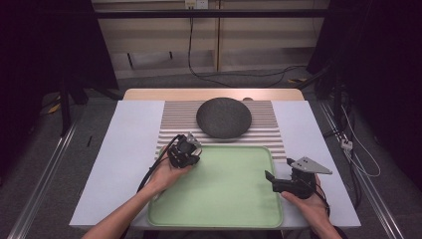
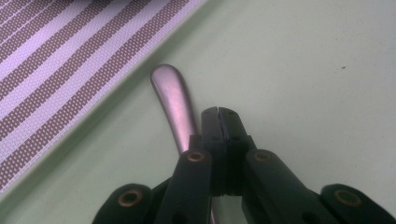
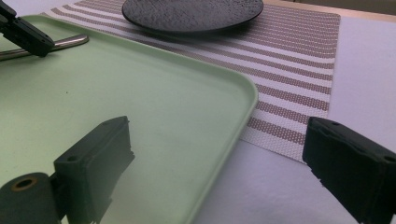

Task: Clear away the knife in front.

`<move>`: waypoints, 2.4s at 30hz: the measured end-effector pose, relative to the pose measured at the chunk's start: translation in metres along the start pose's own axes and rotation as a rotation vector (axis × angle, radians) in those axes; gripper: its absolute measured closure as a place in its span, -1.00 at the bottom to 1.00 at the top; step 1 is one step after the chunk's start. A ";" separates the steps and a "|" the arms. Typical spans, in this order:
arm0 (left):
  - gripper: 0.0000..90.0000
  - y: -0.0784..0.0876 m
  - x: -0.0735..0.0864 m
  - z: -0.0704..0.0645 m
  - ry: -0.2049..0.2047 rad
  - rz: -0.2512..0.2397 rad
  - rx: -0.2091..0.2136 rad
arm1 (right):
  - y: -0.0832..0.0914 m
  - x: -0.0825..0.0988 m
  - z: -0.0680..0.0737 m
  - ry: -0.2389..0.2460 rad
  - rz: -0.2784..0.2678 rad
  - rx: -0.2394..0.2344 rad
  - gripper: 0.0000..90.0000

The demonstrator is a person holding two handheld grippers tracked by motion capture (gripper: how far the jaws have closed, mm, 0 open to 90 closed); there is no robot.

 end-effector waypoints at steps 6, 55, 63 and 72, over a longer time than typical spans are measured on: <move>1.00 0.002 0.006 0.004 0.016 0.011 -0.002 | 0.000 0.000 0.000 -0.001 0.000 -0.001 -0.82; 1.00 0.018 0.045 0.028 0.097 0.056 -0.095 | -0.001 0.000 0.000 -0.002 0.001 0.001 -0.82; 1.00 0.020 0.051 0.030 0.100 0.052 -0.094 | -0.002 0.000 -0.001 -0.002 0.006 0.005 -0.82; 1.00 0.023 0.059 0.035 0.120 0.042 -0.089 | -0.002 0.000 -0.001 -0.003 0.004 0.003 -0.82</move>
Point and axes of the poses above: each handheld gripper's, and its own axes: y roughly backward along the jaws, x roughly out of its underside, z roughly to its left, the point moved 10 cm from there along -y, roughly forward along the jaws, and after that the axes turned 14 degrees about z, right-handed, at the moved point
